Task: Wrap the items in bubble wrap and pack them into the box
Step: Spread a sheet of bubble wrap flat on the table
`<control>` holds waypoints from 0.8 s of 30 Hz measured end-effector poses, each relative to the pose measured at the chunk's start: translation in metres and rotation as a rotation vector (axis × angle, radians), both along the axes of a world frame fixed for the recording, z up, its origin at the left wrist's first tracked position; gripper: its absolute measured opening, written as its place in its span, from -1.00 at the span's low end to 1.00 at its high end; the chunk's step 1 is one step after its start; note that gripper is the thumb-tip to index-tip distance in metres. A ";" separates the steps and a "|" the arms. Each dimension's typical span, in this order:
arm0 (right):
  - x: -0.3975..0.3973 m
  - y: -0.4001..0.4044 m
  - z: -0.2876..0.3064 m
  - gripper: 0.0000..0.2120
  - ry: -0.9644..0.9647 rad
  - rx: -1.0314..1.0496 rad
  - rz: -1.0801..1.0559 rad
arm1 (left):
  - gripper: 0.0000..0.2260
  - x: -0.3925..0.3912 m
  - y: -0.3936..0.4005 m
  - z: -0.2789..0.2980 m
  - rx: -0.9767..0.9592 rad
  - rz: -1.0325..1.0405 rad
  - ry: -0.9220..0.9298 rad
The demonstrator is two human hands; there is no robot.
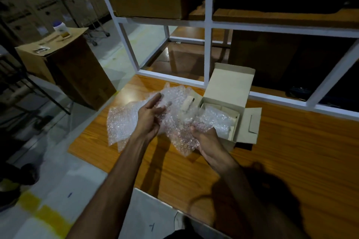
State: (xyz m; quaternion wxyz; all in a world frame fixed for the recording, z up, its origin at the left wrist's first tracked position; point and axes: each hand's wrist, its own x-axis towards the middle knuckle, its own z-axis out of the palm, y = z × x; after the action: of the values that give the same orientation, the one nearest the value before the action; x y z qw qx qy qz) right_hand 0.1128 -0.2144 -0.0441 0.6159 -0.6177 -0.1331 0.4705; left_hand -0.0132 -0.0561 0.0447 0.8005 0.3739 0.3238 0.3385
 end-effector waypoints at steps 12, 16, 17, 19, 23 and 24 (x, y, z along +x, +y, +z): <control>0.011 -0.111 0.025 -0.46 0.019 0.036 0.135 | -0.37 -0.062 -0.011 -0.009 -0.018 0.150 0.025; 0.011 -0.154 0.028 -0.61 -0.117 -0.018 0.126 | -0.31 -0.084 -0.030 -0.027 -0.005 0.155 0.107; 0.012 -0.166 0.027 -0.63 -0.177 -0.034 0.100 | -0.32 -0.089 -0.040 -0.030 -0.006 0.152 0.100; 0.019 -0.185 0.020 -0.66 -0.273 -0.124 0.107 | -0.35 -0.099 -0.055 -0.041 0.006 0.163 0.129; 0.025 -0.225 0.009 -0.48 -0.293 -0.411 0.089 | -0.34 -0.125 -0.098 -0.076 0.158 0.084 0.412; 0.027 -0.234 0.007 -0.63 -0.334 -0.454 0.099 | -0.32 -0.130 -0.112 -0.082 0.233 0.050 0.483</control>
State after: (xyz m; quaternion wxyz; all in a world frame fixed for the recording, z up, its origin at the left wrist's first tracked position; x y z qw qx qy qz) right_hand 0.1396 -0.4481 -0.0368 0.4077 -0.8014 -0.1542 0.4095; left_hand -0.1435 -0.1679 -0.0372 0.6429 0.5253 0.4734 0.2942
